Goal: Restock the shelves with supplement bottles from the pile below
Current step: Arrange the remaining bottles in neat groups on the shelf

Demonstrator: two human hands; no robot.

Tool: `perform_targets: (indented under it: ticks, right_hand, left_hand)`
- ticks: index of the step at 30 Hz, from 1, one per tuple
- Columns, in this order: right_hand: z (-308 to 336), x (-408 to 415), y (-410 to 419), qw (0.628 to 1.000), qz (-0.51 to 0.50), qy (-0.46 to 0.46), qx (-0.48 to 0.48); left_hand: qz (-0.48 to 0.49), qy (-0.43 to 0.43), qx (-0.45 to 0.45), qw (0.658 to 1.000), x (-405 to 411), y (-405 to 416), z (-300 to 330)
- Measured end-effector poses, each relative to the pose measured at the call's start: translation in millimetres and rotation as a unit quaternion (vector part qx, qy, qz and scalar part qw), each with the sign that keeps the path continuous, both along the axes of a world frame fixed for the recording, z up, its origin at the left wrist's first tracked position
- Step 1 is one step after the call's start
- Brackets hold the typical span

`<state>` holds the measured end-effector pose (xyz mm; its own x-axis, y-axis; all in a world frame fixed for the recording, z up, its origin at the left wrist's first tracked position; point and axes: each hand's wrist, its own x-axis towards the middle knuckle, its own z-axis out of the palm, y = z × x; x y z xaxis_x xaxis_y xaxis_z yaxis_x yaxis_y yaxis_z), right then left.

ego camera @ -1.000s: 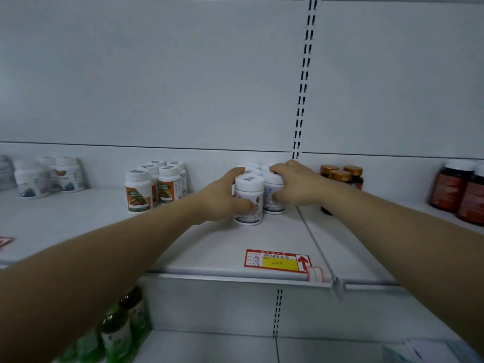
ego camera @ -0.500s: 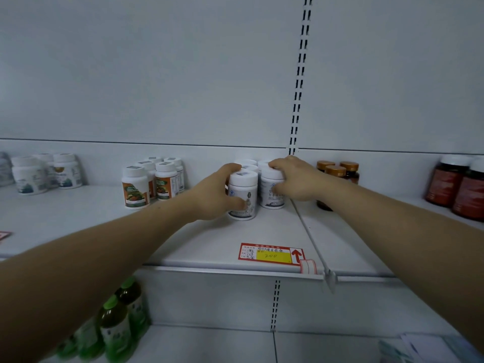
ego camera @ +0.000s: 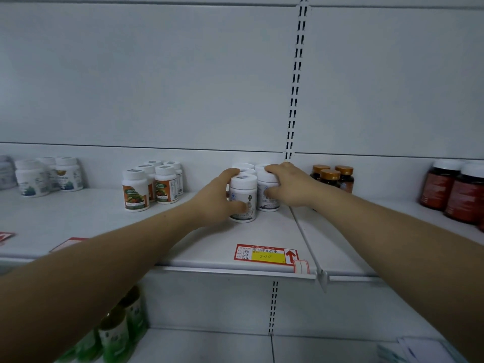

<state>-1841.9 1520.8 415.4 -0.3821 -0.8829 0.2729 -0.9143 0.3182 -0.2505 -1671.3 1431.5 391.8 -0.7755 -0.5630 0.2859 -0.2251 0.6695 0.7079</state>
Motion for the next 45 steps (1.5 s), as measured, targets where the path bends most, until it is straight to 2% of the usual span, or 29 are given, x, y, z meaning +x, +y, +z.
perform_targets:
  ticks: [8, 12, 16, 22, 30, 35, 39, 45]
  right_hand:
    - [21, 0, 11, 0.999, -0.014, 0.028, 0.014]
    - [44, -3, 31, 0.997, -0.049, 0.060, -0.007]
    - [59, -6, 57, 0.993, -0.103, 0.065, 0.003]
    - [59, -5, 90, 0.986, -0.156, 0.061, 0.017]
    - [54, -20, 117, 0.987, -0.155, 0.036, -0.012]
    - [51, -54, 126, 0.990, -0.135, 0.032, -0.023]
    - [46, -91, 123, 0.994, -0.103, 0.011, -0.024]
    - [29, -134, 102, 0.998, -0.055, -0.006, 0.012]
  left_hand:
    - [0.010, -0.042, 0.000, 0.999, 5, -8, 16]
    - [0.012, -0.069, -0.071, 0.995, 11, -6, 37]
    - [-0.032, -0.098, -0.142, 0.984, 9, 5, 56]
    - [-0.093, -0.128, -0.173, 0.972, -6, 26, 62]
    - [-0.110, -0.122, -0.207, 0.964, -38, 65, 53]
    - [-0.088, -0.116, -0.168, 0.975, -73, 90, 37]
    - [-0.034, -0.127, -0.063, 0.989, -108, 96, 24]
    - [0.019, -0.087, 0.055, 0.995, -140, 91, 7]
